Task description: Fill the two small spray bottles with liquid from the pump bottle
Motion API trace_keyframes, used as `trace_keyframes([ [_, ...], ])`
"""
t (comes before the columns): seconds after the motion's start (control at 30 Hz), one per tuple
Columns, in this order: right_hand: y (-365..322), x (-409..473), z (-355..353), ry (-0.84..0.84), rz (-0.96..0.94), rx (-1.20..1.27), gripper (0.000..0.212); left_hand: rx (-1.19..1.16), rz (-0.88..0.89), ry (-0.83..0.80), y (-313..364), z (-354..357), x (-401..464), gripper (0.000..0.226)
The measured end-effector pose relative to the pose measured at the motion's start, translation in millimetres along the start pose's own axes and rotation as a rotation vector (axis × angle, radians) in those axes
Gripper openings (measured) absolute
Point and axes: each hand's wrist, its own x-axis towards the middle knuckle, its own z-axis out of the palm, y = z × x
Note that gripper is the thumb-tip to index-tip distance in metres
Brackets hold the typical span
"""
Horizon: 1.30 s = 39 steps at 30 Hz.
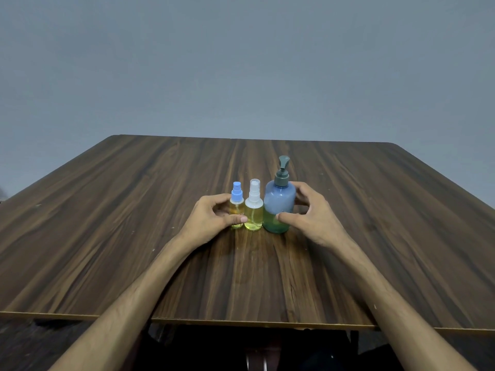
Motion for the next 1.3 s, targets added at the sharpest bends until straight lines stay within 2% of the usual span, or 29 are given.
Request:
trace_keyframes([
  [0.13, 1.8, 3.9, 0.8, -0.024, 0.019, -0.004, 0.071, -0.004, 0.002, -0.015, -0.1, 0.3, -0.7, 0.033],
  [0.23, 2.8, 3.9, 5.1, 0.009, 0.034, -0.018, 0.087, -0.019, 0.021, -0.009, 0.9, 1.6, -2.8, 0.052],
  [0.3, 2.5, 4.6, 5.5, 0.035, 0.025, -0.016, 0.078, -0.043, 0.026, 0.008, 2.0, 2.4, -2.7, 0.059],
  [0.4, 3.6, 4.9, 4.9, 0.034, 0.023, 0.004, 0.071, -0.051, 0.009, 0.005, -0.4, 4.2, -0.4, 0.055],
  [0.93, 0.5, 3.7, 5.3, -0.007, 0.042, -0.025, 0.078, 0.011, 0.011, 0.024, -1.9, 8.1, -0.1, 0.046],
  [1.03, 1.4, 2.4, 4.9, -0.025, 0.048, -0.038, 0.077, 0.006, 0.015, 0.012, -3.8, 7.8, -0.3, 0.05],
  [1.2, 2.3, -2.4, 2.6, 0.009, 0.043, -0.007, 0.092, -0.054, 0.006, 0.013, 1.9, 6.7, -3.3, 0.067],
  [1.3, -2.7, -4.7, -1.5, 0.087, 0.018, 0.002, 0.075, -0.074, -0.006, 0.043, 3.5, 4.1, -5.5, 0.077],
])
